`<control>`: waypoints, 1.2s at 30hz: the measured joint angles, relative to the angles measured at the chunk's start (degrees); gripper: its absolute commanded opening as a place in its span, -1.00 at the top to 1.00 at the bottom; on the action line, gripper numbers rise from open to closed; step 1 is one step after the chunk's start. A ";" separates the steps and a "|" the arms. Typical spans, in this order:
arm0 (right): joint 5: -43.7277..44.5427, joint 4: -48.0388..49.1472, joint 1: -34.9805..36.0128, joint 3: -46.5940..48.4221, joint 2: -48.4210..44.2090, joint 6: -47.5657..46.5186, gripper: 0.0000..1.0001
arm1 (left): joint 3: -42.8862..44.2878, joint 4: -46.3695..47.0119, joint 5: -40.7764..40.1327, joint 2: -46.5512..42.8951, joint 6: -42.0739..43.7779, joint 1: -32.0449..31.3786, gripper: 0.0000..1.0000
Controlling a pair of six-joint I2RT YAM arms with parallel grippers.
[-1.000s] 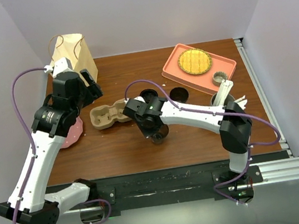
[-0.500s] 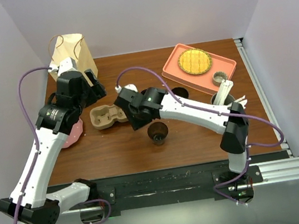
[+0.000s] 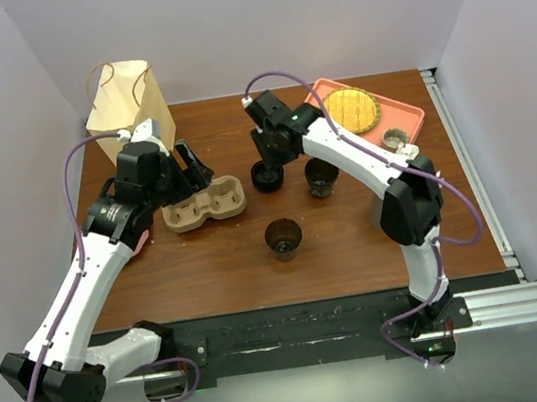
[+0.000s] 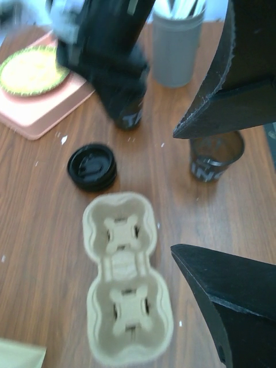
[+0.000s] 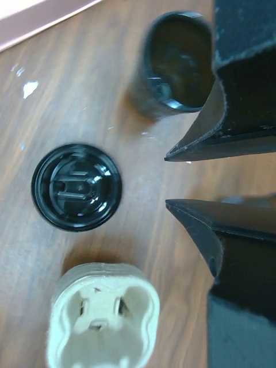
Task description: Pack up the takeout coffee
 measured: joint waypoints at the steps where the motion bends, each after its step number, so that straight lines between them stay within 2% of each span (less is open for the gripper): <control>1: -0.94 1.20 0.02 -0.13 1.09 -2.71 0.22 | -0.20 0.33 1.22 -0.31 -0.42 0.00 -0.58; 5: -5.86 4.55 0.98 -0.83 4.26 -12.17 0.19 | -0.11 1.20 4.63 -1.75 -1.42 0.00 -0.58; 13: -10.25 7.52 1.64 0.87 10.14 -21.22 0.15 | 1.60 0.22 6.27 -3.67 -2.27 -0.15 -0.58; 23: -9.51 8.66 1.51 6.32 16.92 -24.81 0.16 | 2.97 -1.46 6.38 -4.02 -2.27 -0.24 -0.58; 36: -6.60 9.22 1.46 6.88 18.01 -25.73 0.24 | 3.26 -2.29 6.16 -3.48 -2.19 -0.61 -0.58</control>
